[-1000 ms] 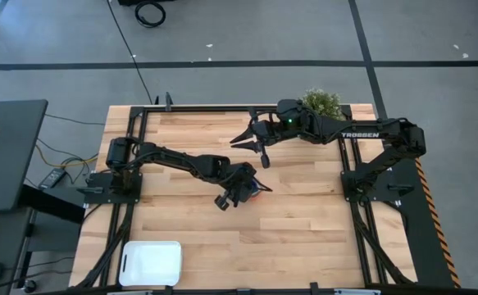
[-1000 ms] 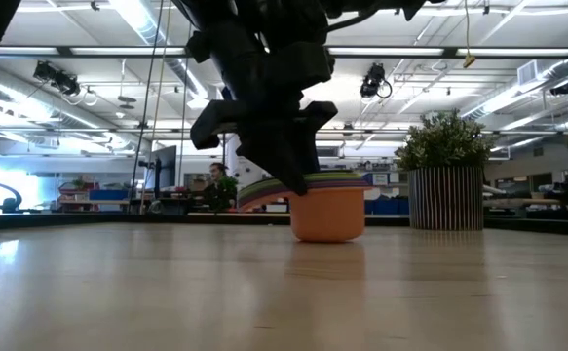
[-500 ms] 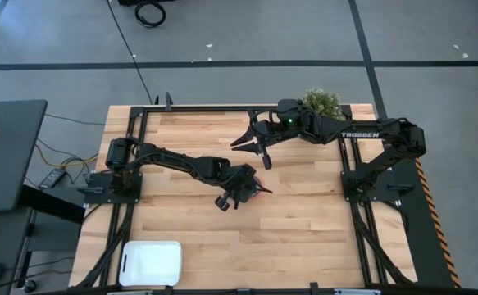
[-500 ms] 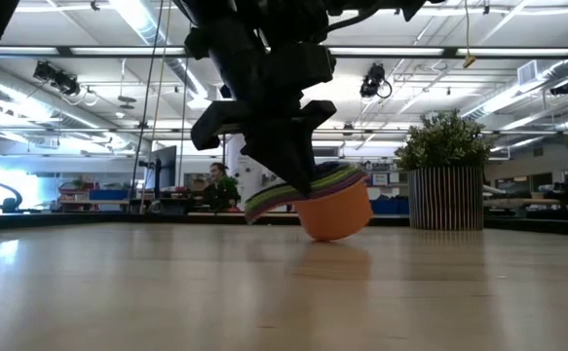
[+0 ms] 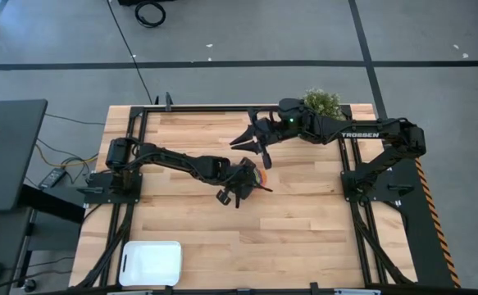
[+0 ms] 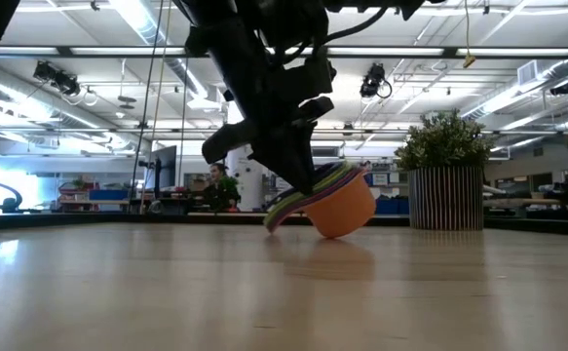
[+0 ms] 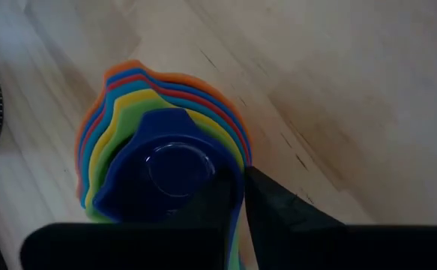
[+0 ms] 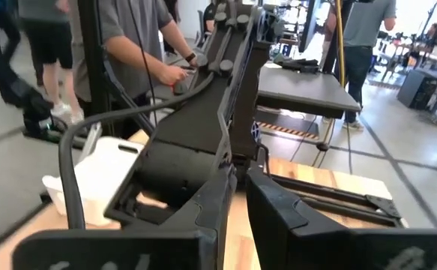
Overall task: Nest measuring cups in basket
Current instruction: Put the nested measuring cups into the white bin
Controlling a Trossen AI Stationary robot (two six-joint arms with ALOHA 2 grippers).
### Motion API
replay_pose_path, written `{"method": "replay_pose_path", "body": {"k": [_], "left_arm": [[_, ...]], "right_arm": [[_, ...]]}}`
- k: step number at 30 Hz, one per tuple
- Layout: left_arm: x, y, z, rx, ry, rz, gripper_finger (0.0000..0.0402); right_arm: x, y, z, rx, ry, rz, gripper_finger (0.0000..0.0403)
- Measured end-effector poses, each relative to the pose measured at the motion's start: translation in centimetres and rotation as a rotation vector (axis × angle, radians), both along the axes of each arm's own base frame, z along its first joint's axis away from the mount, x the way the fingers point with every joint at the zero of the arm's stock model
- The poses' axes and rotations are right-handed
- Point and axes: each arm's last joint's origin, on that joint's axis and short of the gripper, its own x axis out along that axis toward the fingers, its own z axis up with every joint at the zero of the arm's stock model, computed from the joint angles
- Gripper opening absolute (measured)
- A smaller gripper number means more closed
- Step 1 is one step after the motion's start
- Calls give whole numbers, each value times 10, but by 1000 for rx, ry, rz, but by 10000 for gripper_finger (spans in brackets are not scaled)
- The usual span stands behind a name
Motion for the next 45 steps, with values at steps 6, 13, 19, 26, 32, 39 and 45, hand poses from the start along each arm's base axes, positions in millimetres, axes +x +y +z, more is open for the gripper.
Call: {"method": "replay_pose_path", "body": {"k": [6,13,19,26,32,39,45], "left_arm": [[2,-3,1,6,-18,-17,40],[3,-3,2,10,-37,-23,40],[3,-3,2,15,-41,-25,41],[4,-2,2,34,-39,-52,41],[4,1,2,20,-38,-55,61],[4,5,2,46,-37,-30,91],[3,-2,3,149,-40,15,94]], "right_arm": [[-2,-9,0,90,18,-22,57],[-4,-12,1,99,12,65,57],[-4,-13,2,99,7,72,57],[-4,-13,2,98,6,72,57],[-4,-13,5,89,-25,74,57],[-4,-14,6,131,-21,68,57],[-12,-20,12,156,-28,131,57]]}}
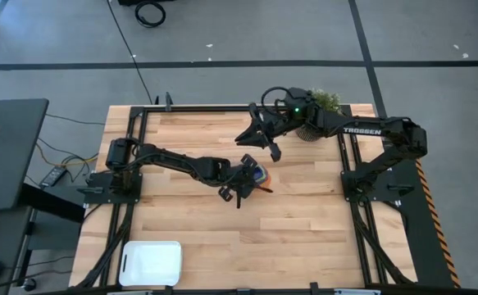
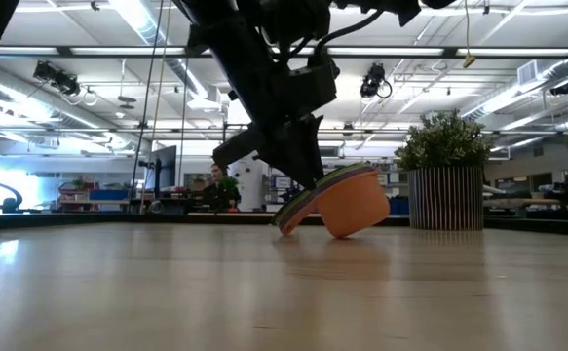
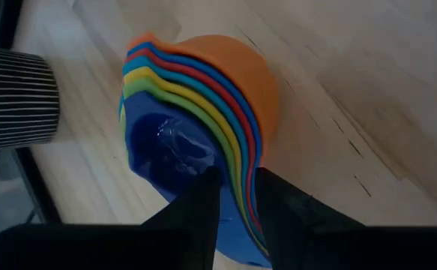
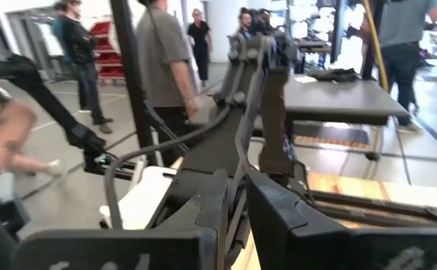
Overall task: Nest measuring cups in basket
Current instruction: Put the nested measuring cups into the white bin
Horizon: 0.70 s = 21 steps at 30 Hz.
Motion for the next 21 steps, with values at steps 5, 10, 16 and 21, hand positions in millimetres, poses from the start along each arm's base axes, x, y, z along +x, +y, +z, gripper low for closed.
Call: {"method": "replay_pose_path", "body": {"k": [5,10,16,21], "left_arm": [[-1,-9,2,57,-7,14,94],[0,-13,7,79,-12,24,94],[2,-13,17,81,-7,34,94],[4,-8,34,37,17,116,94]], "right_arm": [[-15,-3,11,1,-3,14,57],[-32,-7,16,13,49,-14,57],[-52,-7,20,41,131,-40,57],[-68,-2,23,27,180,-41,57]]}}
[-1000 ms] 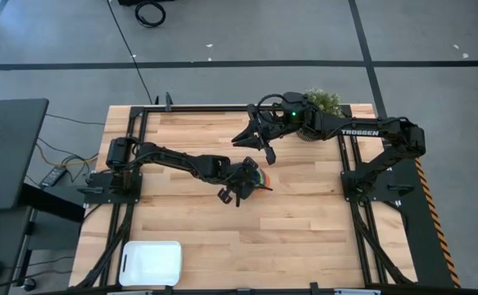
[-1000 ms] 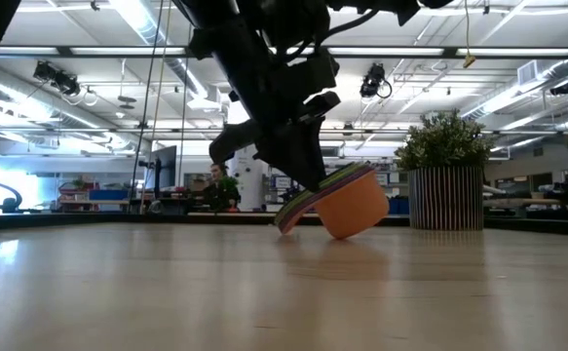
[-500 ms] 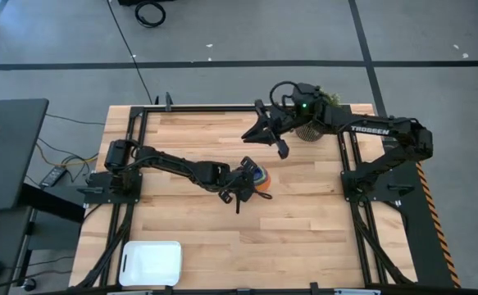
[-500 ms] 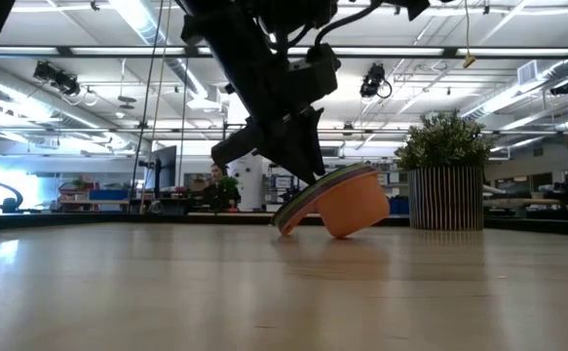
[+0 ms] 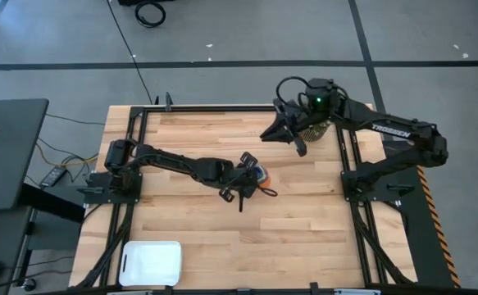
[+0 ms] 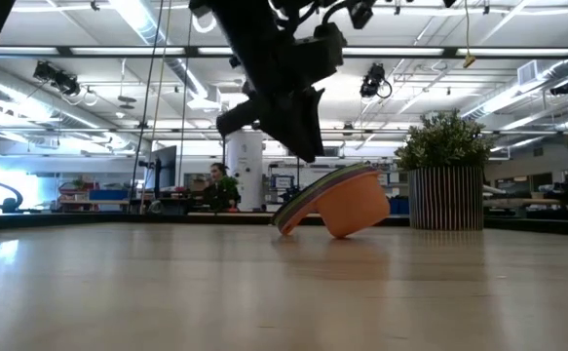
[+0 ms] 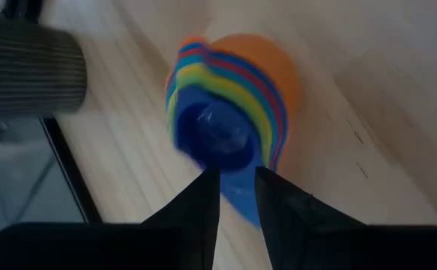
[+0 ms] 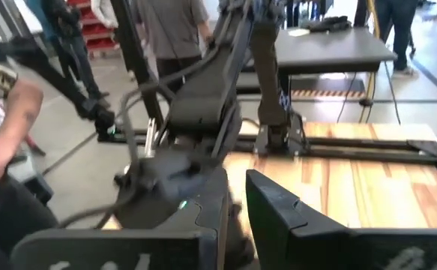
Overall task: Nest measuring cups in basket
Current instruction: Put the nested measuring cups into the white bin
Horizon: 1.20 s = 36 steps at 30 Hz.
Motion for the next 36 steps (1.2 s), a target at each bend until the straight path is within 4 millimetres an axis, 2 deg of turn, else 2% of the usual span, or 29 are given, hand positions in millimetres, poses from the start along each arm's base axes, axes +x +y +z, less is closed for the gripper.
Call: {"method": "replay_pose_path", "body": {"k": [6,11,17,20,30,36], "left_arm": [[-1,22,25,-155,57,111,94],[-4,43,41,-342,87,183,94],[-5,68,50,-358,66,239,94],[-6,76,50,-357,67,256,94],[-8,95,50,-398,51,273,94],[-7,103,51,-457,53,138,94]], "right_arm": [[-28,10,3,-37,76,15,57],[-56,21,17,-78,31,20,57],[-86,32,29,-106,-37,18,57],[-96,36,18,-83,-13,18,57],[-112,52,-47,-26,120,100,57],[-116,56,-56,11,111,101,57]]}}
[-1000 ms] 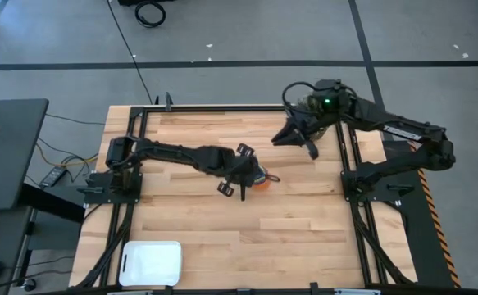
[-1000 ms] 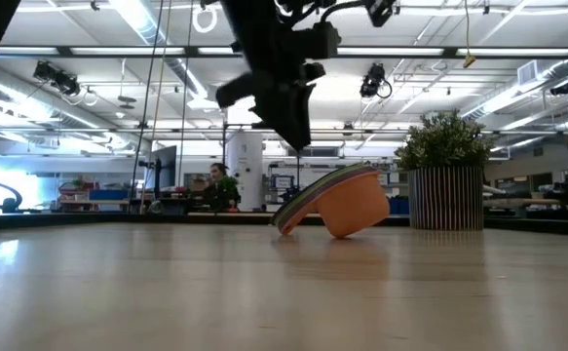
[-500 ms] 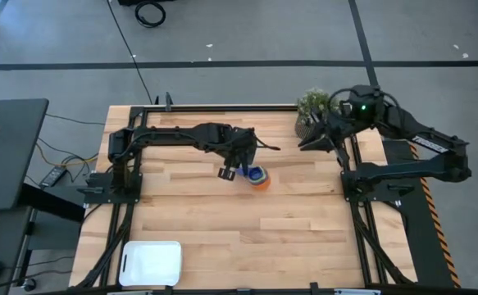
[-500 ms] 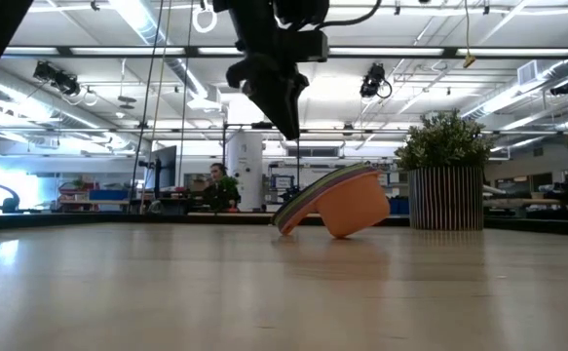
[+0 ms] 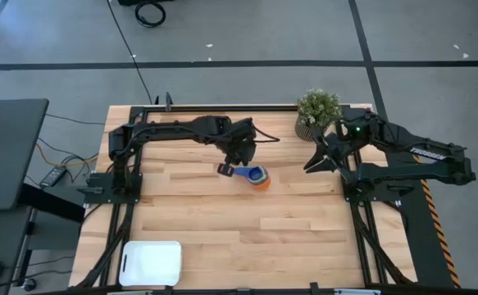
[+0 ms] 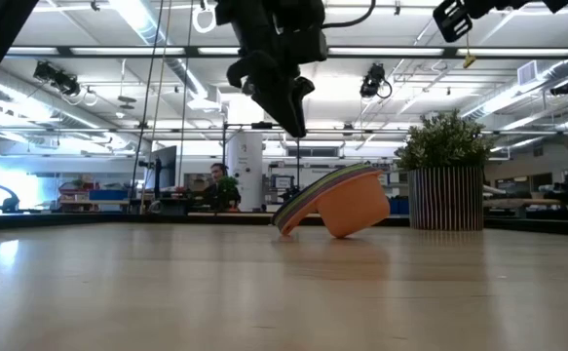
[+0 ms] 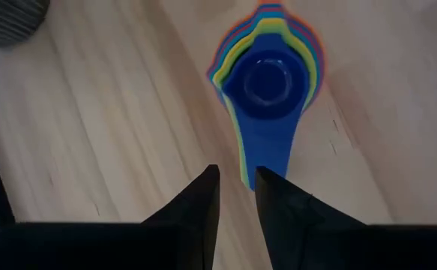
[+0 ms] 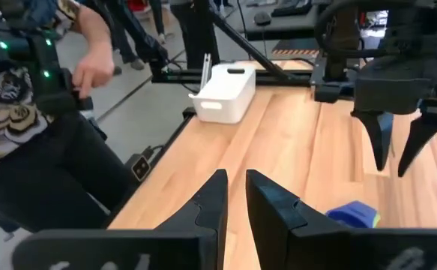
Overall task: Nest measuring cups in basket
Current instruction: Put the nested measuring cups into the white bin
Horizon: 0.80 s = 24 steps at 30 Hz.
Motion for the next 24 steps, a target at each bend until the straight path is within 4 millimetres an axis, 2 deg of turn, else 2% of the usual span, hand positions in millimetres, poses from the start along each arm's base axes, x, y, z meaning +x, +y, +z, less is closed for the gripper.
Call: {"method": "replay_pose_path", "body": {"k": [4,8,13,19,24], "left_arm": [[2,15,-1,17,-38,-2,94],[5,22,1,-67,-103,-4,94],[8,6,2,-205,-134,-99,94],[17,-15,-7,-190,-201,-175,94],[23,-22,-25,-199,-226,-172,94]], "right_arm": [[1,0,6,16,-49,-12,57],[3,-1,13,10,-121,-17,57],[4,-1,17,-4,-157,-20,57],[4,-3,16,-19,-154,-67,57],[4,-3,16,-19,-155,-67,57]]}}
